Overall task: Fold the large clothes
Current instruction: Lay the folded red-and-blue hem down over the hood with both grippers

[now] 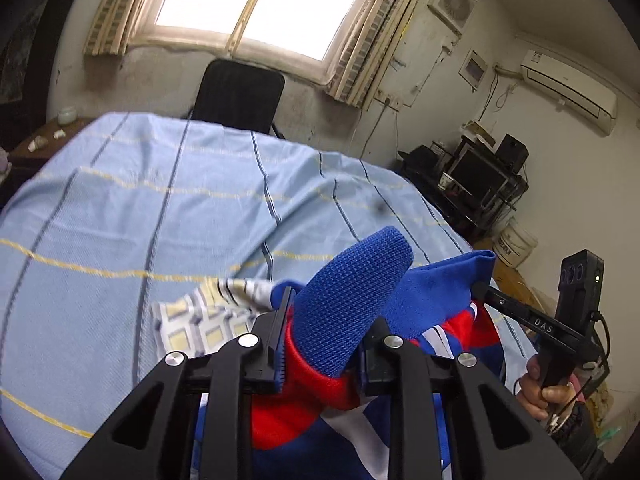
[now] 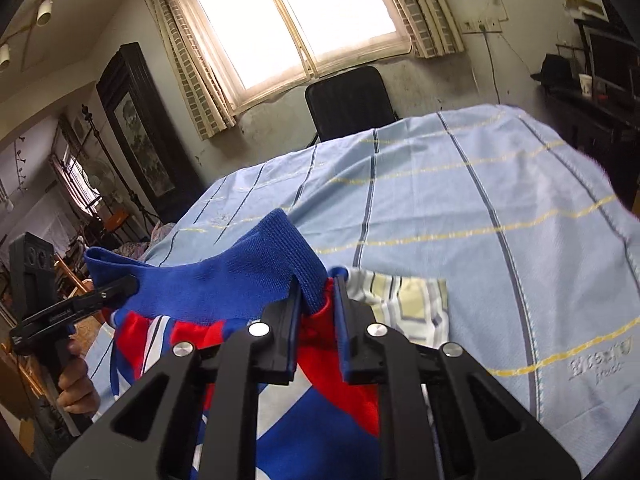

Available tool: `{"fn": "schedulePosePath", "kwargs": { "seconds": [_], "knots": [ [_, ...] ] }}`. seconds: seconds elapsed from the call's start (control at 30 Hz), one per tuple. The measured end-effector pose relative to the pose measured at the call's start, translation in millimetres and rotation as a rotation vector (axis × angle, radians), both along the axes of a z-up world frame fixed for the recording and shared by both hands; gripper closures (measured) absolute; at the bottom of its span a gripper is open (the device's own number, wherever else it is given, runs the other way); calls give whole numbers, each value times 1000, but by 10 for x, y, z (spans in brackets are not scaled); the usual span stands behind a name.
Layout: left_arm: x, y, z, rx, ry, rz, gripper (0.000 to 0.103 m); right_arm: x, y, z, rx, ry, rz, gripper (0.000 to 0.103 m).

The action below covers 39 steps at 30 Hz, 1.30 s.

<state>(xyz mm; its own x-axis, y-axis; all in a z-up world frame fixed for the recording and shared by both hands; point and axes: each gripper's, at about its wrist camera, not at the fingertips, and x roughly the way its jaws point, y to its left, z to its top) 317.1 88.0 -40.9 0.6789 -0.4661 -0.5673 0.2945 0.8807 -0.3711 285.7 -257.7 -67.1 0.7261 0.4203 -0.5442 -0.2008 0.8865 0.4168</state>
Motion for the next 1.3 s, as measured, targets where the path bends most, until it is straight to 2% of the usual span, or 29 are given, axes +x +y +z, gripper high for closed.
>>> {"fn": "schedulePosePath", "kwargs": {
  "seconds": [0.03,0.1,0.13,0.17,0.23,0.33,0.37,0.5,0.6,0.67,0.77,0.87,0.9,0.93,0.97,1.0,1.1,1.2,1.3],
  "knots": [
    [35,-19,40,32,-5,11,76,51,20,29,-12,2,-3,89],
    [152,-48,19,101,15,53,67,179,59,24,-33,20,-19,89],
    [219,-46,-30,130,28,84,59,263,66,-21,-40,37,-37,89],
    [294,-26,-132,155,49,120,52,346,61,-102,-51,59,-66,90],
    [421,20,-363,178,107,170,49,471,26,-325,-47,128,-111,90],
    [503,152,-700,131,195,162,49,633,-110,-694,35,260,-116,88],
    [522,172,-748,139,212,158,48,654,-166,-723,81,268,-102,86],
    [490,221,-726,124,202,150,50,666,-217,-724,114,272,-92,70],
    [470,232,-732,108,222,129,42,623,-216,-678,125,271,-77,62],
    [471,234,-730,93,227,120,40,613,-221,-665,121,264,-73,60],
    [479,220,-746,31,248,72,40,619,-204,-658,106,263,-71,60],
    [486,163,-781,58,248,54,40,633,-194,-688,107,270,-66,60],
    [491,153,-787,61,246,54,41,633,-194,-695,106,269,-65,60],
    [490,150,-787,58,241,53,47,637,-189,-697,105,269,-63,60],
    [488,144,-779,52,234,46,78,638,-185,-700,103,269,-62,66],
    [478,128,-754,64,224,43,86,636,-175,-696,105,267,-57,78],
    [360,128,-589,103,145,88,90,605,-138,-637,84,243,-66,85],
    [191,241,-348,85,78,122,90,557,-122,-522,105,204,-56,86],
    [162,305,-341,120,72,140,90,554,-16,-457,52,179,-43,85]
  ]
}}
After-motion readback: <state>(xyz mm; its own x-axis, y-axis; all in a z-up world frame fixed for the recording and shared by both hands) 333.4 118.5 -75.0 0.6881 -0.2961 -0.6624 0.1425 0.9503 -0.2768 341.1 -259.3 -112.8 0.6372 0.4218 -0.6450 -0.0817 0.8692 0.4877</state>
